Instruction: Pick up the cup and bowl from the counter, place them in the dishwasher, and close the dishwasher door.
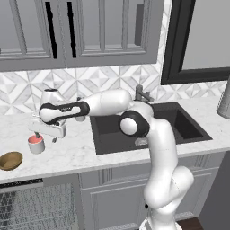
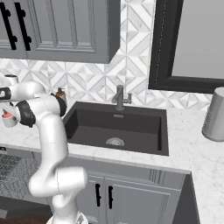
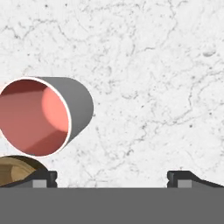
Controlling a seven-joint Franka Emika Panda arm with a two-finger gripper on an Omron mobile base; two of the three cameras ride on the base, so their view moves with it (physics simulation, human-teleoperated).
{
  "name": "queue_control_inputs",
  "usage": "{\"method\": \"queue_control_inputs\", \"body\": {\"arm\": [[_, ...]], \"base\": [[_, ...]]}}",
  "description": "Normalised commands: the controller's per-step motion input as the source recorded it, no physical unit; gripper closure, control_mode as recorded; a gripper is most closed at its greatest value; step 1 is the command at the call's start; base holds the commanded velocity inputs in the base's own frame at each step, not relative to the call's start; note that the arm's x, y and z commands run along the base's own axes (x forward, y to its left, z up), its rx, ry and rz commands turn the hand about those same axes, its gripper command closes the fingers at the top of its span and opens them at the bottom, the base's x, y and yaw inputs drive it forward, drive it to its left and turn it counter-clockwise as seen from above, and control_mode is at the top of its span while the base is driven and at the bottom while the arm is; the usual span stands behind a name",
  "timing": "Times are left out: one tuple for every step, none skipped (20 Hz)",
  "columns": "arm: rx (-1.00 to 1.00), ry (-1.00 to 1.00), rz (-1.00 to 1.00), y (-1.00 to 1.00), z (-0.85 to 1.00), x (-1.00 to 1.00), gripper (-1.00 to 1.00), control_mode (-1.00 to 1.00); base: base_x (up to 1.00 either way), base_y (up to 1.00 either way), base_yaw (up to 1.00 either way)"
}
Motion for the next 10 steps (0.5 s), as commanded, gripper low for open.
{"method": "queue_control_inputs", "body": {"arm": [[0.00, -0.07, 0.00, 0.02, -0.21, 0.42, -1.00, -1.00], [0.00, -0.07, 0.00, 0.06, -0.21, 0.41, -1.00, -1.00], [0.00, -0.07, 0.00, 0.12, -0.24, 0.38, -1.00, -1.00], [0.00, -0.07, 0.01, 0.16, -0.24, 0.36, -1.00, -1.00], [0.00, -0.07, 0.03, 0.19, -0.16, 0.28, -1.00, -1.00], [0.00, -0.04, 0.04, 0.19, -0.08, 0.18, -1.00, -1.00], [0.00, -0.02, 0.04, 0.16, -0.01, 0.03, -1.00, -1.00], [0.00, -0.02, 0.05, 0.14, 0.00, 0.00, -1.00, -1.00], [0.00, -0.03, 0.05, 0.14, 0.00, 0.00, -1.00, -1.00], [0.00, -0.02, 0.05, 0.15, 0.00, 0.00, -1.00, -1.00]], "base": [[0.00, 0.00, 0.00], [0.00, 0.00, 0.00], [0.00, 0.00, 0.00], [0.00, 0.00, 0.00], [0.00, 0.00, 0.00], [0.00, 0.00, 0.00], [0.00, 0.00, 0.00], [0.00, 0.00, 0.00], [0.00, 0.00, 0.00], [0.00, 0.00, 0.00]]}}
